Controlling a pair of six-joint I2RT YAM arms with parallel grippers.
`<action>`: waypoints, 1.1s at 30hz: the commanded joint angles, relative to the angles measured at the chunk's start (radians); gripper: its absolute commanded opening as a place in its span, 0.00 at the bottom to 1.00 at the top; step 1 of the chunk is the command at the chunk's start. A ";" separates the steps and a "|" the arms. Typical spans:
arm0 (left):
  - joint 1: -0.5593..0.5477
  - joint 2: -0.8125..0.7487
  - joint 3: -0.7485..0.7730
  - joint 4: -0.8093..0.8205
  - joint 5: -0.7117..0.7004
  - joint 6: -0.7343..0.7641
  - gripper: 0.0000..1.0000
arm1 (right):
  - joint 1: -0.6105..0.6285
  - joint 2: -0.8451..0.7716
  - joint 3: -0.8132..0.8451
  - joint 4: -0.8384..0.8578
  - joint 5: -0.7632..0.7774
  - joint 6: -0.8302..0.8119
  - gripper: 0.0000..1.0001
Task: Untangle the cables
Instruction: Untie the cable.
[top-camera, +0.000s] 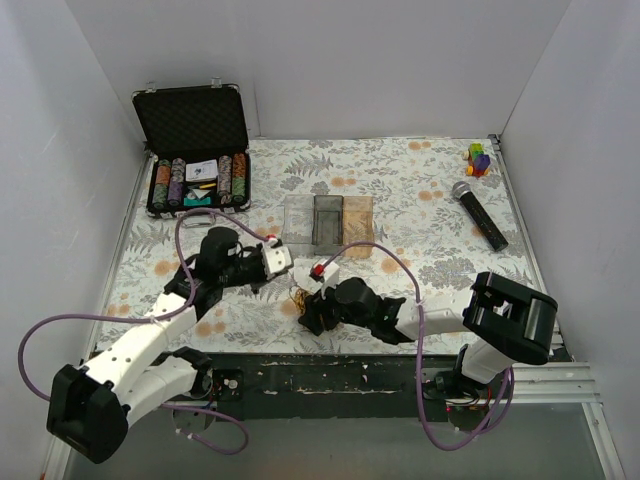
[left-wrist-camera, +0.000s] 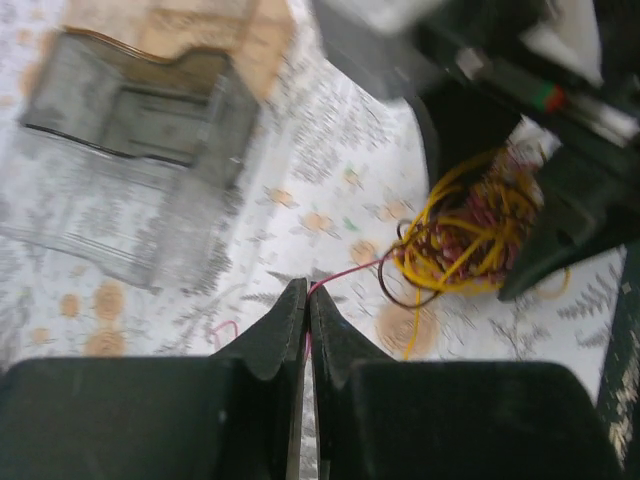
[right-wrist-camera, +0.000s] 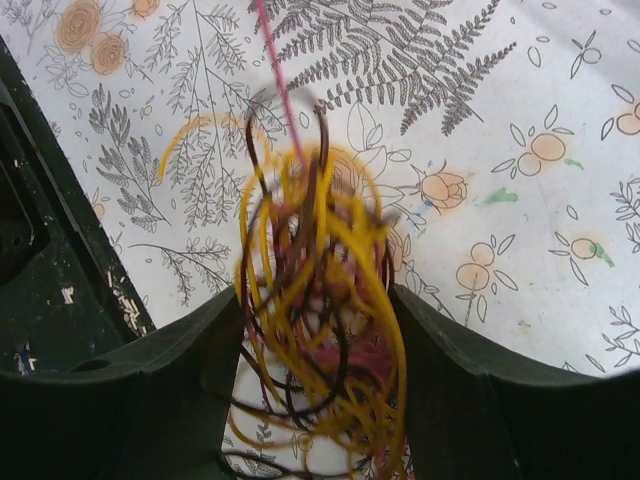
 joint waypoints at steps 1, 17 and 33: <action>0.003 -0.027 0.150 0.154 -0.103 -0.222 0.00 | 0.001 -0.024 -0.043 0.011 0.000 0.019 0.66; 0.000 -0.123 0.279 -0.105 0.088 -0.193 0.00 | 0.000 -0.297 -0.153 -0.001 0.038 -0.009 0.68; -0.089 -0.099 0.276 -0.186 0.100 -0.167 0.00 | 0.001 -0.386 0.023 -0.088 0.032 -0.122 0.65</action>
